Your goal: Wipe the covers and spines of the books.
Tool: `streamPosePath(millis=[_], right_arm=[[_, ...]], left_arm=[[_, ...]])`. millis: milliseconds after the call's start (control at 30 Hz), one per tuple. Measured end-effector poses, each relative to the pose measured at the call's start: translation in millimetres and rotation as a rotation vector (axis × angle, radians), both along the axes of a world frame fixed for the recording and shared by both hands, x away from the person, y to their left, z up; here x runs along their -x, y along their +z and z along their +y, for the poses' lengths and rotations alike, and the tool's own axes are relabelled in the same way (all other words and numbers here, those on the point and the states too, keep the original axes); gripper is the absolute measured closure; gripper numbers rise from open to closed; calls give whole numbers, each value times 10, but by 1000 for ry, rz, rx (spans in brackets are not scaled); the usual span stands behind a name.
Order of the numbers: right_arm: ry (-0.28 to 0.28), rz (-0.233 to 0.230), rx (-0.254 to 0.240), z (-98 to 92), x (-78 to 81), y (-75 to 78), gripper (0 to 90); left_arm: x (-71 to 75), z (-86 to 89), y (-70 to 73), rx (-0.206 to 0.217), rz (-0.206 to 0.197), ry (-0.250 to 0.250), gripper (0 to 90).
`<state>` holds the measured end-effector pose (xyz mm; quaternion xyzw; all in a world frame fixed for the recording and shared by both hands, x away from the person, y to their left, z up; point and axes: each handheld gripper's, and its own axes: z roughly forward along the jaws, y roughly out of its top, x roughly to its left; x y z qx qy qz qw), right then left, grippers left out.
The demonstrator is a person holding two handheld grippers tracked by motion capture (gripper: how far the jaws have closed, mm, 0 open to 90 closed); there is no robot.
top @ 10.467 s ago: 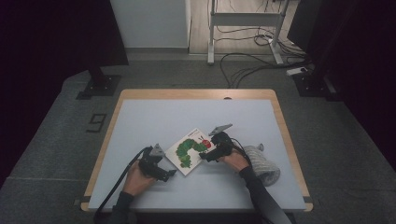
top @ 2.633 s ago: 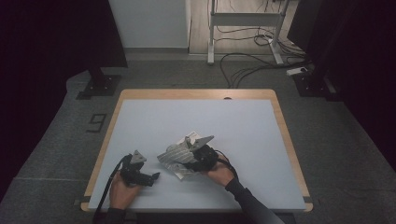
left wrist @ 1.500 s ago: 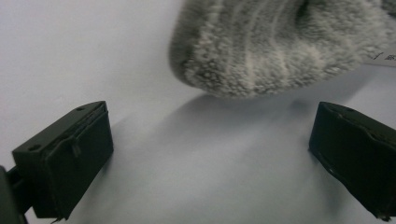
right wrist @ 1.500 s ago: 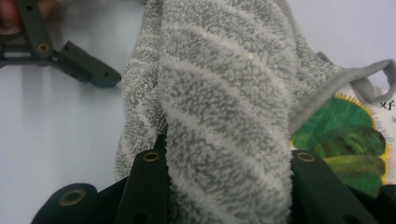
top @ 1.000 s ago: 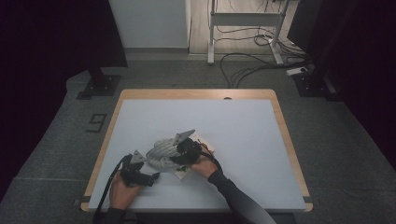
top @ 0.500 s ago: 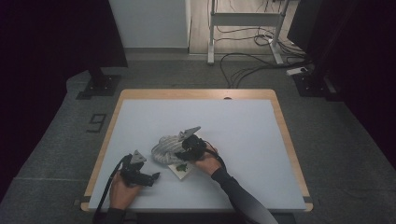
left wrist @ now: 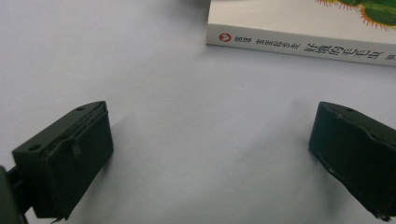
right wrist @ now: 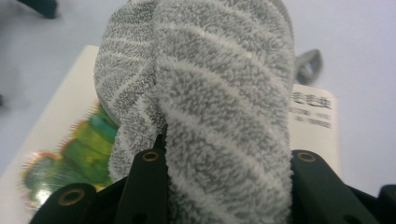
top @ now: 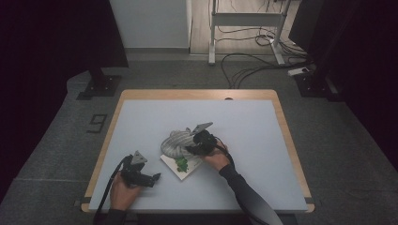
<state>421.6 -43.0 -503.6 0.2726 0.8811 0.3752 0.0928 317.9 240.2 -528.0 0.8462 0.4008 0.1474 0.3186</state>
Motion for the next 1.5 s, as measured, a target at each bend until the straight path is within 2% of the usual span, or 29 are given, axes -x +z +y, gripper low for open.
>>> streamPosePath(millis=[767, 1133, 1500], right_arm=[[-173, -25, 26, -447, -265, -13, 634], [-177, -25, 45, -424, -298, 0, 634], [-180, -28, 53, -326, -438, 1, 634]], left_arm=[[-1, 0, 0, 0, 0, 0, 0], [-1, 0, 0, 0, 0, 0, 0], [-2, 2, 1, -2, 1, -2, 0]])
